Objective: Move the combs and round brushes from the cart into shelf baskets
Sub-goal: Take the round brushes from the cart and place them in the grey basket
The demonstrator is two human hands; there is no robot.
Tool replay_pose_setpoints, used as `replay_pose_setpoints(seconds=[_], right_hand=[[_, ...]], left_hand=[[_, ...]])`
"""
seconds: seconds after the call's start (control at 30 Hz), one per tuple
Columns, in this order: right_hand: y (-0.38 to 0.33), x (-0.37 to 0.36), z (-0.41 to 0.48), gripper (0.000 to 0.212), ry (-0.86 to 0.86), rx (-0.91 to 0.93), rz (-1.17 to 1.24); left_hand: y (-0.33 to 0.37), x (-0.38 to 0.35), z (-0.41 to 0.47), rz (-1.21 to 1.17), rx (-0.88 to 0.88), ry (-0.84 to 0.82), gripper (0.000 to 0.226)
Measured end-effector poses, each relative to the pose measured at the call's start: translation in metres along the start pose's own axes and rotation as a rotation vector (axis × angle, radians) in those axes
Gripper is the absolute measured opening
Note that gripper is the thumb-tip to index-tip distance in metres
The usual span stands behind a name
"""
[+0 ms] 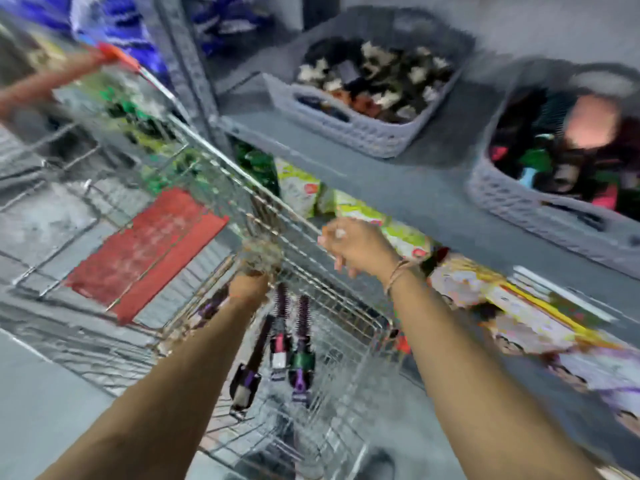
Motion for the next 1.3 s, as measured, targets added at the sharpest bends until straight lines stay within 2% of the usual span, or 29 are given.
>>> replay_pose_setpoints(seconds=[0.07, 0.1, 0.17, 0.23, 0.27, 0.33, 0.4, 0.43, 0.47, 0.5, 0.53, 0.57, 0.6, 0.67, 0.73, 0.8, 0.87, 0.93, 1.0, 1.03, 1.07, 1.13, 1.23, 1.3], right_hand=[[0.047, -0.060, 0.031, 0.022, -0.231, -0.217, 0.021], [0.073, -0.087, 0.040, 0.017, -0.302, -0.318, 0.058], [0.121, -0.123, 0.047, 0.009, -0.319, -0.481, 0.083], [0.168, -0.152, 0.051, 0.027, -0.327, -0.586, 0.007], [0.188, -0.166, 0.049, 0.026, -0.353, -0.629, -0.032], [0.219, -0.193, 0.040, 0.004, -0.428, -0.744, -0.075], [0.249, -0.209, 0.036, 0.046, -0.405, -0.808, -0.071], [0.258, -0.214, 0.036, 0.055, -0.347, -0.829, -0.032], [0.267, -0.217, 0.037, 0.054, -0.279, -0.843, -0.005], [0.274, -0.220, 0.037, 0.043, -0.202, -0.890, 0.049], [0.280, -0.220, 0.036, 0.031, -0.130, -0.925, 0.084], [0.287, -0.221, 0.036, 0.030, -0.070, -0.941, 0.113], [0.289, -0.220, 0.037, 0.029, -0.012, -0.925, 0.135], [0.291, -0.221, 0.042, 0.008, -0.010, -0.859, 0.079], [0.290, -0.223, 0.044, 0.041, -0.104, -0.807, 0.007], [0.286, -0.220, 0.043, 0.047, -0.147, -0.796, 0.023], [0.283, -0.216, 0.043, 0.038, -0.160, -0.809, 0.062], [0.277, -0.210, 0.044, 0.033, -0.136, -0.782, 0.094], [0.271, -0.195, 0.042, 0.031, -0.015, -0.746, 0.116], [0.265, -0.182, 0.040, 0.031, 0.054, -0.725, 0.032], [0.258, -0.168, 0.039, 0.034, 0.110, -0.690, -0.142], [0.245, -0.163, 0.045, 0.039, 0.077, -0.568, -0.441], [0.243, -0.195, 0.055, 0.034, -0.146, -0.440, -0.501], [0.251, -0.189, 0.050, 0.027, -0.065, -0.505, -0.457]], left_hand=[[-0.042, 0.003, 0.023, 0.034, 0.108, -0.059, 0.029], [-0.058, 0.005, 0.033, 0.085, 0.148, -0.072, 0.033], [-0.081, -0.001, 0.049, 0.169, 0.194, -0.119, 0.034], [-0.103, -0.021, 0.058, 0.198, 0.224, -0.197, 0.033], [-0.112, -0.031, 0.061, 0.216, 0.238, -0.224, 0.033], [-0.134, -0.055, 0.070, 0.174, 0.292, -0.264, 0.038], [-0.156, -0.077, 0.075, 0.247, 0.360, -0.278, 0.040], [-0.163, -0.084, 0.077, 0.350, 0.370, -0.267, 0.040], [-0.167, -0.092, 0.083, 0.434, 0.352, -0.247, 0.040], [-0.168, -0.100, 0.087, 0.468, 0.318, -0.233, 0.041], [-0.171, -0.108, 0.088, 0.459, 0.299, -0.221, 0.042], [-0.174, -0.112, 0.089, 0.410, 0.293, -0.188, 0.042], [-0.175, -0.111, 0.088, 0.378, 0.305, -0.145, 0.040], [-0.174, -0.112, 0.086, 0.395, 0.324, -0.108, 0.032], [-0.170, -0.112, 0.085, 0.475, 0.328, -0.132, 0.028], [-0.170, -0.107, 0.085, 0.412, 0.402, -0.194, 0.030], [-0.169, -0.101, 0.086, 0.207, 0.495, -0.279, 0.030], [-0.167, -0.104, 0.080, -0.116, 0.589, -0.409, 0.020], [-0.165, -0.110, 0.068, -0.366, 0.667, -0.541, 0.023], [-0.169, -0.110, 0.065, -0.397, 0.683, -0.565, 0.031], [-0.175, -0.108, 0.064, -0.369, 0.697, -0.573, 0.037], [-0.187, -0.105, 0.065, -0.233, 0.705, -0.539, 0.041], [-0.196, -0.101, 0.073, -0.032, 0.664, -0.444, 0.036], [-0.197, -0.102, 0.074, -0.014, 0.654, -0.429, 0.035]])
Point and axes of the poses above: each hand's wrist, its own z-axis towards the middle knuckle, its own x-axis out of the back of the hand, y = z × x, the point moved 10 cm from there along z, towards the middle knuckle, and after that the axes turned 11 degrees about -y, right-handed, at the moved point
